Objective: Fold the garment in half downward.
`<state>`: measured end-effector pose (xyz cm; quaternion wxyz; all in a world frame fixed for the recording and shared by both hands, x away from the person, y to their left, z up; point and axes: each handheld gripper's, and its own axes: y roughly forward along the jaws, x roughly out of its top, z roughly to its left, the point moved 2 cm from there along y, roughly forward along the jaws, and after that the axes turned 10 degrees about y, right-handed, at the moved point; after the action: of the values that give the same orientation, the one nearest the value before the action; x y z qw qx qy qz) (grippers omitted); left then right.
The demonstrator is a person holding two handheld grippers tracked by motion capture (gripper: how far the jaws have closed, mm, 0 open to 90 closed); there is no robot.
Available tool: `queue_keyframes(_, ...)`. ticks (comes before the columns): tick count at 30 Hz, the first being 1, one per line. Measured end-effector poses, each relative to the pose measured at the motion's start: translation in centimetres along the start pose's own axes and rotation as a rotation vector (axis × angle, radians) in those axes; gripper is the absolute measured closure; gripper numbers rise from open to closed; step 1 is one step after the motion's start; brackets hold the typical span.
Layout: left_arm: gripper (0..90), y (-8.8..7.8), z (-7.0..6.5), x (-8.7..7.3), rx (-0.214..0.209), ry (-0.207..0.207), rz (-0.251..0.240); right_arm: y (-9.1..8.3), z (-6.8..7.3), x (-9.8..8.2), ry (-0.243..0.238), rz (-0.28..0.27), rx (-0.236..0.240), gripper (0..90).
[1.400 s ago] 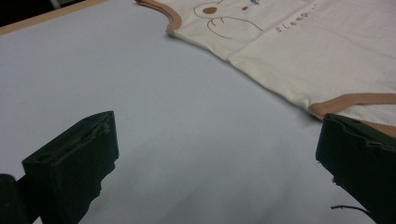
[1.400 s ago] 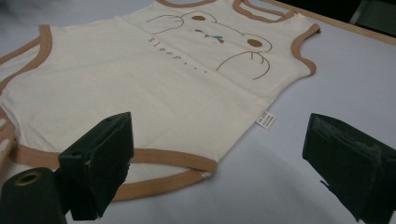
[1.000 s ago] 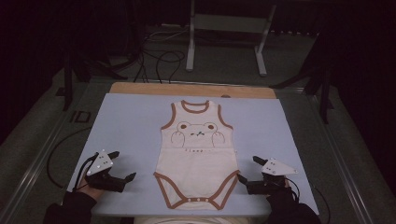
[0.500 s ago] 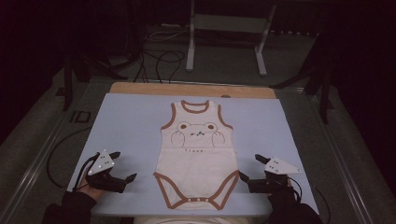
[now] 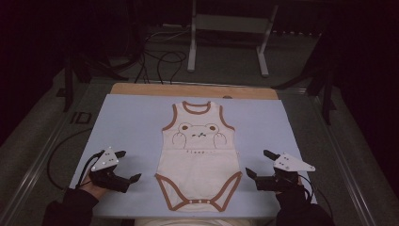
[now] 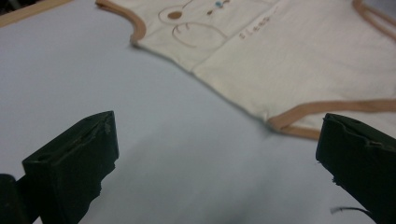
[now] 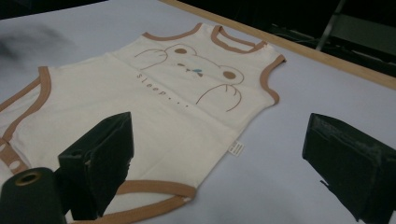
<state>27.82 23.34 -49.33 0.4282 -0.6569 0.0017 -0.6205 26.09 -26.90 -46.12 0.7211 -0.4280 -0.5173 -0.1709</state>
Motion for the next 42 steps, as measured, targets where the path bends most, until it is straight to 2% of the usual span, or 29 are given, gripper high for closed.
queue_keyframes(4, 0.0, -0.1, 0.2, 1.2, -0.001, 0.026, 0.001, 0.1, -0.3, 1.0, 0.004, 0.010, -0.008, 9.0)
queue_keyframes(9, 0.0, -0.1, 0.6, 2.1, -0.011, 0.028, -0.004, 0.1, -0.5, 2.3, 0.007, 0.001, -0.011, 9.0)
queue_keyframes(13, 0.0, -0.1, 1.0, 3.0, -0.013, 0.039, 0.006, 0.1, -0.6, 3.6, -0.018, -0.001, -0.027, 9.0)
queue_keyframes(15, 0.0, 0.3, 1.2, 3.4, -0.030, 0.055, 0.021, 0.1, -0.7, 4.4, -0.009, -0.019, -0.020, 9.1)
queue_keyframes(17, 0.0, 0.4, 1.3, 3.6, -0.034, 0.051, 0.023, 0.4, -0.7, 4.9, -0.019, -0.014, -0.017, 9.1)
queue_keyframes(19, 0.0, 0.9, 1.4, 4.4, -0.058, 0.056, 0.041, 0.7, -0.5, 5.4, -0.033, -0.011, -0.016, 9.1)
queue_keyframes(24, 0.0, 1.5, 1.8, 5.7, -0.066, 0.075, 0.049, 1.3, -0.1, 6.9, -0.063, -0.024, 0.001, 9.1)
queue_keyframes(29, 0.0, 2.6, 2.3, 6.7, -0.085, 0.066, 0.059, 2.0, -0.1, 8.0, -0.060, -0.025, 0.010, 9.1)
queue_keyframes(33, 0.0, 3.2, 2.5, 7.2, -0.091, 0.067, 0.059, 2.8, -0.4, 8.5, -0.078, -0.011, 0.014, 9.1)
queue_keyframes(37, 0.0, 4.2, 2.9, 7.6, -0.072, 0.069, 0.066, 3.8, -0.7, 8.7, -0.073, -0.013, 0.010, 9.1)
queue_keyframes(41, 0.0, 5.1, 3.2, 7.8, -0.065, 0.051, 0.076, 4.9, -1.0, 8.5, -0.073, 0.009, -0.006, 9.1)
queue_keyframes(42, 0.0, 5.6, 3.3, 7.8, -0.059, 0.044, 0.085, 5.2, -1.0, 8.5, -0.057, 0.015, -0.004, 9.1)
